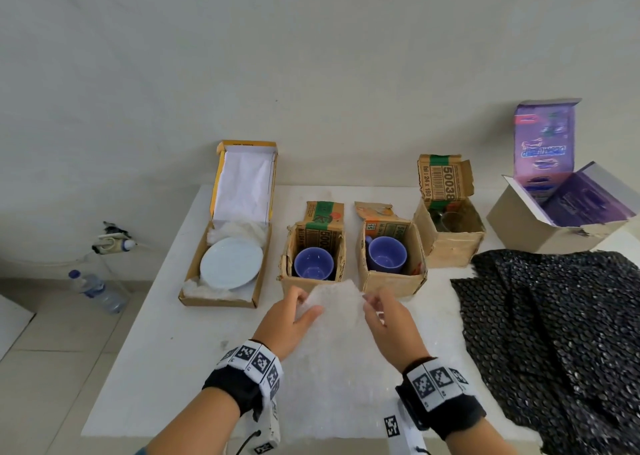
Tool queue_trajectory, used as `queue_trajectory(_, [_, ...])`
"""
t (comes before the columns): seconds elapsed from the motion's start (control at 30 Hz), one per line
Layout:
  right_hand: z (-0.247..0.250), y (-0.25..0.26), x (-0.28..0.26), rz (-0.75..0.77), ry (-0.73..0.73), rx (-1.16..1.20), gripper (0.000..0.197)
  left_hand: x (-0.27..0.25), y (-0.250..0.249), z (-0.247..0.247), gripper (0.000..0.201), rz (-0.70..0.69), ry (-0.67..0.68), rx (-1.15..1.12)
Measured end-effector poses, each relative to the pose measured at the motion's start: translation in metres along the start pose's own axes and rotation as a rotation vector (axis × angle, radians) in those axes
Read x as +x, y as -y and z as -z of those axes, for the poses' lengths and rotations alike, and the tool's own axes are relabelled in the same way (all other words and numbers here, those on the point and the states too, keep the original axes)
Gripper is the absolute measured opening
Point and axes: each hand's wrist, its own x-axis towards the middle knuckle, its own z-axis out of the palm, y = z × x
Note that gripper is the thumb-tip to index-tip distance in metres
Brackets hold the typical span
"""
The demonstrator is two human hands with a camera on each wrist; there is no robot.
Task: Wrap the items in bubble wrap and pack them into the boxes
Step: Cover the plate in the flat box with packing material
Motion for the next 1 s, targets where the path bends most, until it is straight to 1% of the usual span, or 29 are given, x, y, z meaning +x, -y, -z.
queue_trajectory(0.07, [0.012,0.013,0.006,0.019,0.031,0.099,0.007,0.002,-0.005,0.003,0.052,0.010,0.049,-0.215])
queue_trajectory(0.1, [0.018,0.020,0.009,0.033,0.045,0.143,0.008,0.004,-0.008,0.004,0.063,-0.002,0.069,-0.266])
queue_trajectory(0.13, [0.023,0.026,0.012,0.051,0.061,0.191,0.009,0.006,-0.011,0.005,0.071,-0.030,0.086,-0.290])
queue_trajectory(0.2, [0.032,0.037,0.018,0.068,0.103,0.292,0.010,0.010,-0.019,0.007,0.080,-0.095,0.094,-0.298])
queue_trajectory(0.27, [0.037,0.047,0.025,0.046,0.152,0.399,0.012,0.017,-0.024,0.010,0.091,-0.152,0.065,-0.280])
queue_trajectory(0.33, [0.039,0.055,0.034,0.002,0.206,0.501,0.014,0.023,-0.030,0.018,0.098,-0.170,0.041,-0.345])
queue_trajectory(0.4, [0.039,0.061,0.046,-0.019,0.226,0.526,0.016,0.029,-0.034,0.028,0.096,-0.145,0.041,-0.458])
queue_trajectory(0.43, [0.037,0.063,0.052,-0.025,0.223,0.519,0.016,0.031,-0.036,0.033,0.087,-0.135,0.045,-0.491])
queue_trajectory(0.5, [0.037,0.074,0.059,-0.041,0.196,0.509,0.017,0.033,-0.040,0.039,0.057,-0.130,0.039,-0.511])
queue_trajectory(0.53, [0.036,0.081,0.062,-0.059,0.181,0.516,0.020,0.034,-0.040,0.041,0.047,-0.125,0.007,-0.502])
queue_trajectory(0.6, [0.033,0.089,0.067,-0.095,0.198,0.553,0.029,0.035,-0.037,0.046,0.036,-0.098,-0.123,-0.447])
queue_trajectory(0.63, [0.031,0.093,0.068,-0.102,0.227,0.568,0.031,0.037,-0.033,0.049,0.037,-0.076,-0.195,-0.410])
queue_trajectory(0.67, [0.027,0.094,0.070,-0.089,0.246,0.554,0.036,0.040,-0.029,0.053,0.047,-0.047,-0.248,-0.381])
queue_trajectory(0.7, [0.022,0.092,0.072,-0.074,0.243,0.515,0.045,0.042,-0.024,0.057,0.064,-0.017,-0.266,-0.375])
queue_trajectory(0.73, [0.018,0.090,0.074,-0.052,0.216,0.465,0.053,0.044,-0.022,0.061,0.079,0.010,-0.241,-0.391])
queue_trajectory(0.77, [0.013,0.088,0.078,-0.042,0.164,0.424,0.055,0.046,-0.019,0.064,0.087,0.013,-0.213,-0.408])
queue_trajectory(0.83, [0.005,0.088,0.085,-0.028,0.083,0.403,0.055,0.045,-0.016,0.071,0.085,-0.012,-0.166,-0.383])
queue_trajectory(0.9, [-0.005,0.090,0.093,0.017,0.036,0.365,0.053,0.043,-0.012,0.078,0.083,-0.060,-0.181,-0.323])
queue_trajectory(0.97, [-0.013,0.095,0.097,0.105,0.058,0.257,0.049,0.044,-0.007,0.088,0.076,-0.103,-0.219,-0.286])
queue_trajectory(1.0, [-0.017,0.100,0.097,0.145,0.113,0.233,0.050,0.043,-0.005,0.095,0.071,-0.114,-0.231,-0.284])
